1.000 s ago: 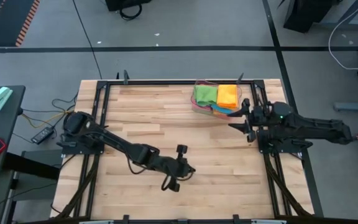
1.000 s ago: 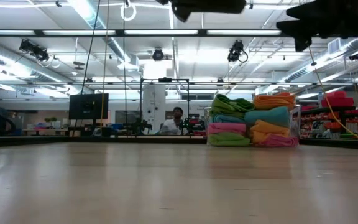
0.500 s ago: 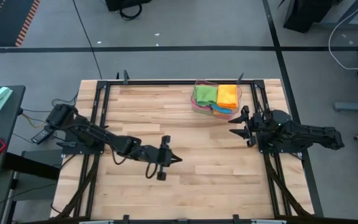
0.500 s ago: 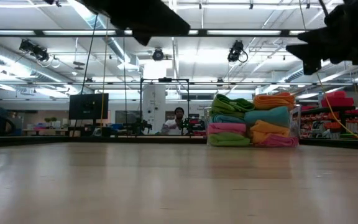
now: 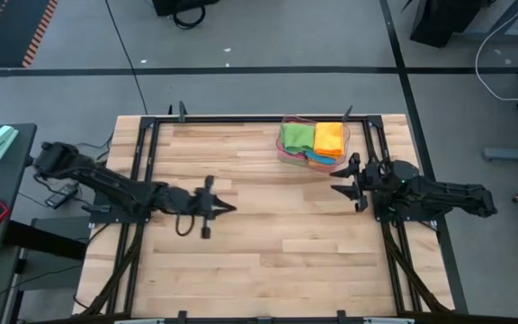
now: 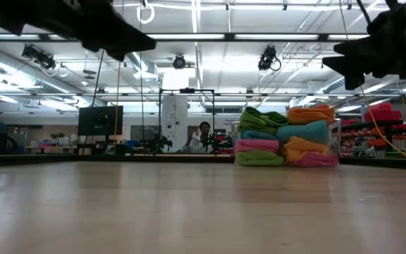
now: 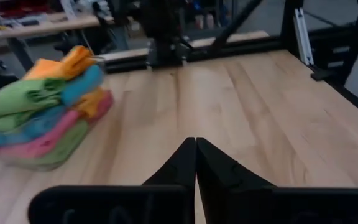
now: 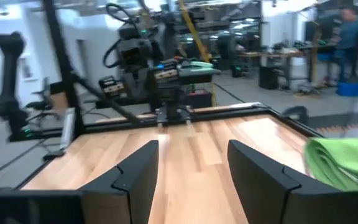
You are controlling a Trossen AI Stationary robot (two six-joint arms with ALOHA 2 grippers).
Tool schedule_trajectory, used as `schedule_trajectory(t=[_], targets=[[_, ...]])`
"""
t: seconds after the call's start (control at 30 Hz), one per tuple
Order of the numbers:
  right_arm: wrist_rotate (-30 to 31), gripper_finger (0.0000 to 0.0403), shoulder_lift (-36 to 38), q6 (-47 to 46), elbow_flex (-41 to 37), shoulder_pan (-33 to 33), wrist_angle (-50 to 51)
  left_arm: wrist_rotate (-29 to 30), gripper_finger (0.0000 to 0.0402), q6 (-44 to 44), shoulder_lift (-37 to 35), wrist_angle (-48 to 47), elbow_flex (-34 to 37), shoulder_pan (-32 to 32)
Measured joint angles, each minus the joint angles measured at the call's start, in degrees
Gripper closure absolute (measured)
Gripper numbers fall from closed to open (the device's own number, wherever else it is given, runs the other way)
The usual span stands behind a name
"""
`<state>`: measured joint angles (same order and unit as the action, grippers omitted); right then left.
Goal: Fold microfiber towels
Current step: Return to Home Position
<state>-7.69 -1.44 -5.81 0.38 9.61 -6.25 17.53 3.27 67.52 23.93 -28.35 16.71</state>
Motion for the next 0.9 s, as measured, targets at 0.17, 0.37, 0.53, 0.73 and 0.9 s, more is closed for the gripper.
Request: schedule_trajectory(t=[0.17,0.37,0.53,0.73,0.9], targets=[[5.02,0.0202,-0.11,-3.84,0.00,0.00,0.30,-0.89,0.0395,0.44,-11.10,3.36,8.34,-1.94],[5.10,0.0202,-0.11,-6.70,0.02,0.02,0.32,-0.89,0.0385,0.11,-26.62,7.60,18.14,-2.46],[5.10,0.0202,-0.11,-6.44,0.04,0.02,0.32,-0.89,0.0392,-0.47,-39.19,8.47,24.34,-1.42],[5.10,0.0202,-0.11,-6.44,0.04,0.02,0.32,-0.91,0.0378,-4.99,-50.32,7.62,27.71,0.52],[5.10,0.0202,-0.11,-6.42,0.04,0.00,0.34,-0.92,0.0352,-12.05,-52.63,7.29,27.77,0.53]])
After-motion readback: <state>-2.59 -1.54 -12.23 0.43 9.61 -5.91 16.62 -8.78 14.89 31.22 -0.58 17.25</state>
